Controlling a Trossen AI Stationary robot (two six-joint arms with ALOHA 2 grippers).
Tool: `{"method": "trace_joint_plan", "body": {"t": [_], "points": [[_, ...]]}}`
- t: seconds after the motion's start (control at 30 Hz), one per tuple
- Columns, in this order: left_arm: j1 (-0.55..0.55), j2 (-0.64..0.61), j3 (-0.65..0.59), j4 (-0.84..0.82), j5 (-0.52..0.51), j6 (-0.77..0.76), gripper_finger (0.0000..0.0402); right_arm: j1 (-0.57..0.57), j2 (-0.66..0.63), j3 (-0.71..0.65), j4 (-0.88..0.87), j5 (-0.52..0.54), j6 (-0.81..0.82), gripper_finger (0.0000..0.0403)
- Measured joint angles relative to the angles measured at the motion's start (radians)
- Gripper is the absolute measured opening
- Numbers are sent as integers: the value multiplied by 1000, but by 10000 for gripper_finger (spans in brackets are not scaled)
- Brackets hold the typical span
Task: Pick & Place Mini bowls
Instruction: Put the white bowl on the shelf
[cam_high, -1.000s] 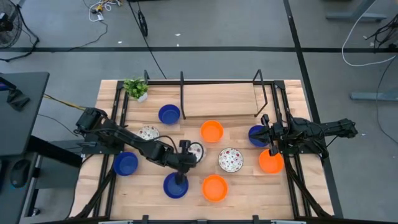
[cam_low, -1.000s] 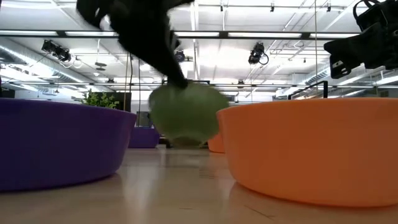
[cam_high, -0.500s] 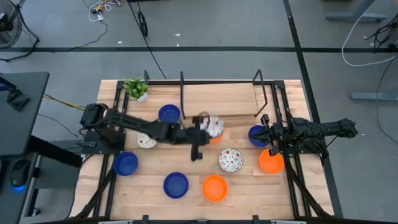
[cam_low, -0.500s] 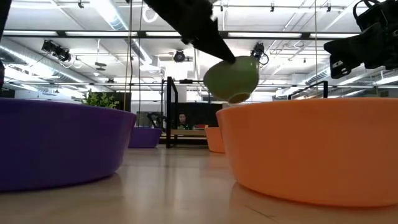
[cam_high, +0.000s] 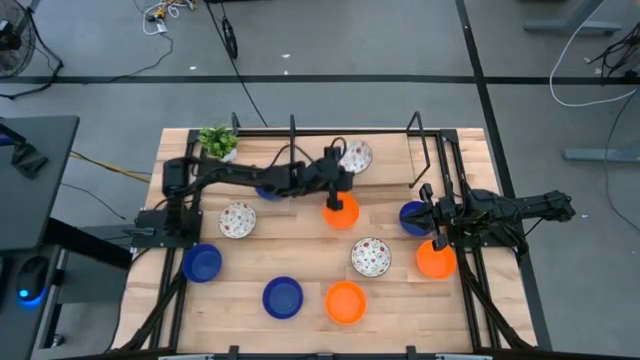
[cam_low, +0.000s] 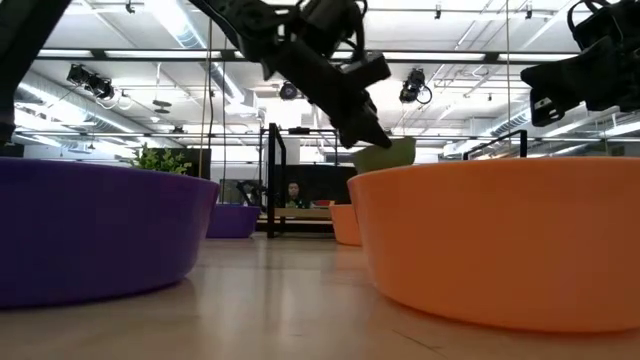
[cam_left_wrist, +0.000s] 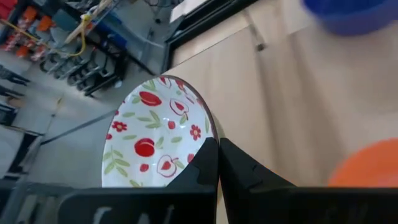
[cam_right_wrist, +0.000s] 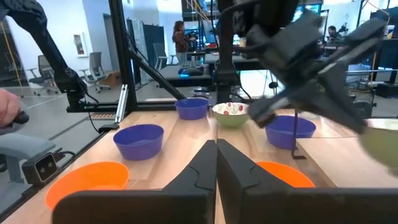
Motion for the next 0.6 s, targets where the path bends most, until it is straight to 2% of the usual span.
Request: {"method": "trace_joint_plan", "body": {"t": [0.3,0.6], "points": [[54,98,122,-111,5,30,3,0,0,0,0,-2,0,13],[79,120,122,-124,-11,29,3,0,0,0,0,-1,0,13]]}}
